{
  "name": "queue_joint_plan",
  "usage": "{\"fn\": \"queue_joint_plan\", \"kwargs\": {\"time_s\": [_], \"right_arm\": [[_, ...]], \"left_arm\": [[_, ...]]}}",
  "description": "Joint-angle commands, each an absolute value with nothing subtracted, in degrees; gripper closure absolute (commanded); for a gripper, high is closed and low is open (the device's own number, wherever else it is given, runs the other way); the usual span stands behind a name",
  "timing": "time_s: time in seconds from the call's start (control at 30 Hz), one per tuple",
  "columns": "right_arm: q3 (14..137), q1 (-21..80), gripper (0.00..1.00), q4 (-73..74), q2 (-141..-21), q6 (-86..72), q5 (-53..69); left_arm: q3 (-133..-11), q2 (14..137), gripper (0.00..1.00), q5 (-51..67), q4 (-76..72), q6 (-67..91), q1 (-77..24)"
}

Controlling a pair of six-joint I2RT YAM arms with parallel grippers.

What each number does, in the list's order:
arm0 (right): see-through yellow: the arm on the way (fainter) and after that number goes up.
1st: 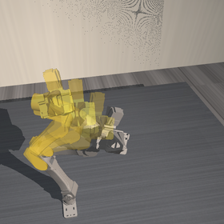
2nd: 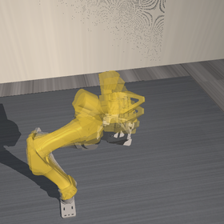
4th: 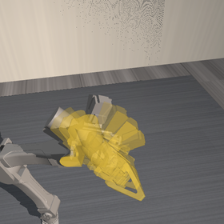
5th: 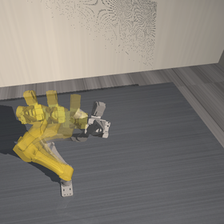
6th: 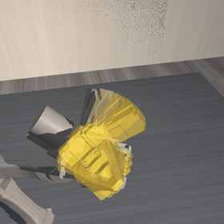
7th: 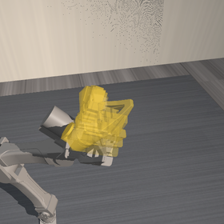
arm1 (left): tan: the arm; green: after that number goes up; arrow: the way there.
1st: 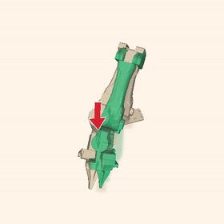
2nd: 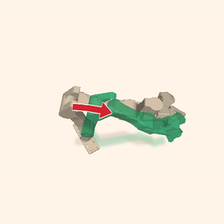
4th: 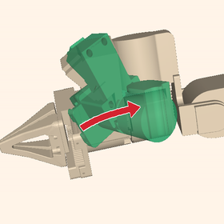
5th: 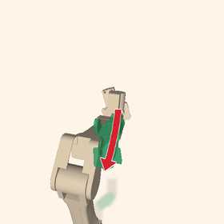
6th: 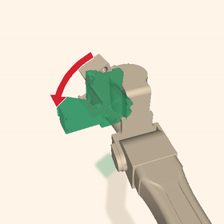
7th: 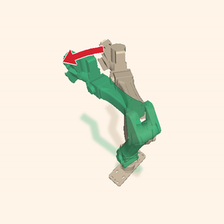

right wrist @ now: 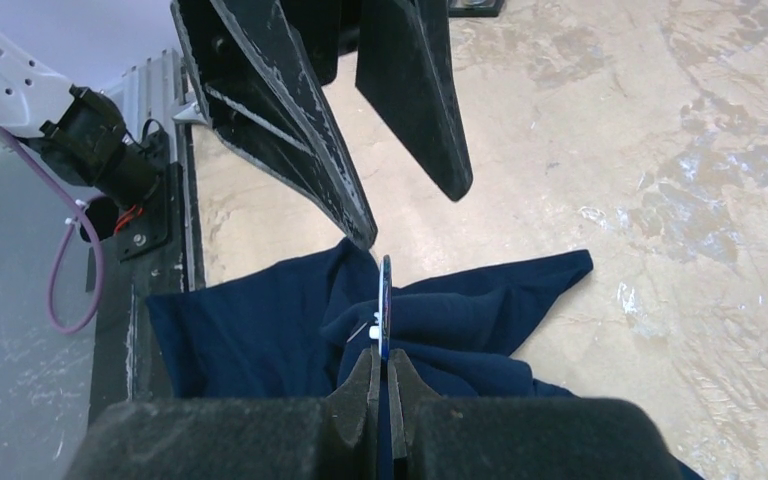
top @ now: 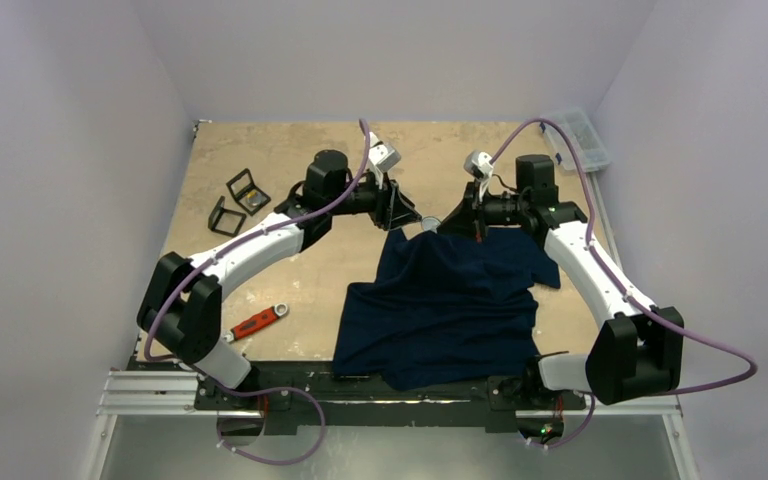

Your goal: Remove the brooch from the garment

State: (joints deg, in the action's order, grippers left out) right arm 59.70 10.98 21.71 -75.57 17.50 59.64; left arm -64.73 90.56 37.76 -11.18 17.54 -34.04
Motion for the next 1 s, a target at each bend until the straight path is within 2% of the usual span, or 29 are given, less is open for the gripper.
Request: {"fn": "queue_joint_plan", "kwargs": {"time_s": [0.0,0.13,0.37,0.57,0.67,0.97], "right_arm": [[59.84,11.27,1.00,20.69,-75.05,20.09,62.84],[60.30,11.29,1.00,21.87,-75.56,22.01,63.43],[61.01,11.29,1.00,24.75,-75.76,24.85,65.09],[61.32,11.30,1.00,25.65,-75.85,25.98,65.64],[61.43,11.33,1.00,25.78,-75.85,26.27,65.49],[61.35,11.27,1.00,26.46,-75.50,27.27,65.22]], "left_arm": [[-66.71,88.51,0.58,45.99,-9.50,2.71,-33.33],[-68.83,89.98,0.59,50.08,-6.04,-1.93,-33.59],[-69.63,91.18,0.60,50.78,-6.69,-2.83,-34.63],[-72.01,93.07,0.69,50.70,-7.45,-0.49,-35.36],[-72.62,93.88,0.77,51.39,-7.33,-0.44,-35.57],[-71.32,94.34,0.82,52.93,-5.02,-0.44,-35.83]]}}
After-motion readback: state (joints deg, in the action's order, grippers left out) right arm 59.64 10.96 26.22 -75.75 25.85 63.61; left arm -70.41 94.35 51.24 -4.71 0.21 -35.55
